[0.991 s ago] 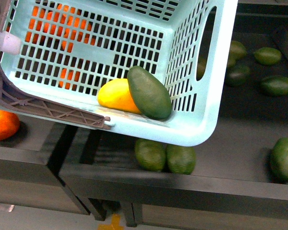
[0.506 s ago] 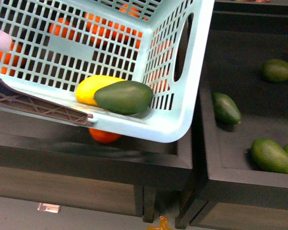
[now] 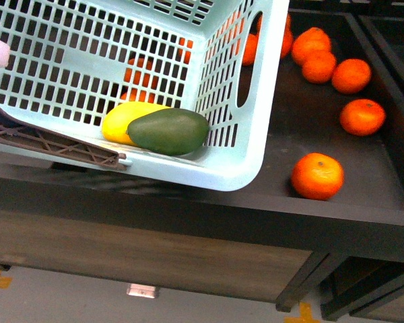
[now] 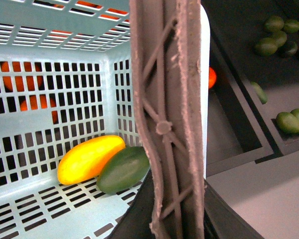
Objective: Pick mango and avocado into basket
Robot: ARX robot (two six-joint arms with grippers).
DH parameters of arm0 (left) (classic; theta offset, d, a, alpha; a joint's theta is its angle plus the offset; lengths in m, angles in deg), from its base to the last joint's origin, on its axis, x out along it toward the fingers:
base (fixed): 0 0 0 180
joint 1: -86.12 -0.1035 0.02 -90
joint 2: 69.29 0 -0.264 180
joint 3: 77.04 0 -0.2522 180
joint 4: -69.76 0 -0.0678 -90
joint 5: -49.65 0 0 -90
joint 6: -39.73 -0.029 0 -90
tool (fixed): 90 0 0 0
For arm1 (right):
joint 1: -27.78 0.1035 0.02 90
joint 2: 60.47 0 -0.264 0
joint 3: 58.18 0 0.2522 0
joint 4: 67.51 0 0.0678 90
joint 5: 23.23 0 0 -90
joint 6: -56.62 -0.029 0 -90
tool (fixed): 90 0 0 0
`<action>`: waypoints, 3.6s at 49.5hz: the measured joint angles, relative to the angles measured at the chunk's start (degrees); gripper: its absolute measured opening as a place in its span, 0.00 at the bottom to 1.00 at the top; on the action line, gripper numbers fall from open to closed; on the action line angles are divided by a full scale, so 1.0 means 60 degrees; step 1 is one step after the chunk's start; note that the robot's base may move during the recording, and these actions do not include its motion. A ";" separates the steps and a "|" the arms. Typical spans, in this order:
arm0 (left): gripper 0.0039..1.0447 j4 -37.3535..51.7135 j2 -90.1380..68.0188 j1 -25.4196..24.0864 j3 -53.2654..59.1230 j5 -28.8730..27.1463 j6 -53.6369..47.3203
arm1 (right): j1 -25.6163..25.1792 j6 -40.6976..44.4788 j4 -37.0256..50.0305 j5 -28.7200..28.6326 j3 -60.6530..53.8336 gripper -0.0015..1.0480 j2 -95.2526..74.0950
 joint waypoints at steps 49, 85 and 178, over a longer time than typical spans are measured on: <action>0.08 0.0000 0.0004 0.0047 0.0011 0.0262 -0.0040 | -0.0018 0.0000 -0.0007 -0.0011 -0.0004 0.93 0.0000; 0.08 0.1738 -0.1005 0.0455 -0.0382 -0.2255 0.2269 | -0.0018 0.0000 -0.0007 -0.0015 0.0000 0.93 0.0000; 0.27 -0.4339 -1.3788 -0.1942 -1.7460 -0.4426 1.3045 | -0.0018 0.0000 -0.0007 -0.0011 -0.0004 0.93 0.0000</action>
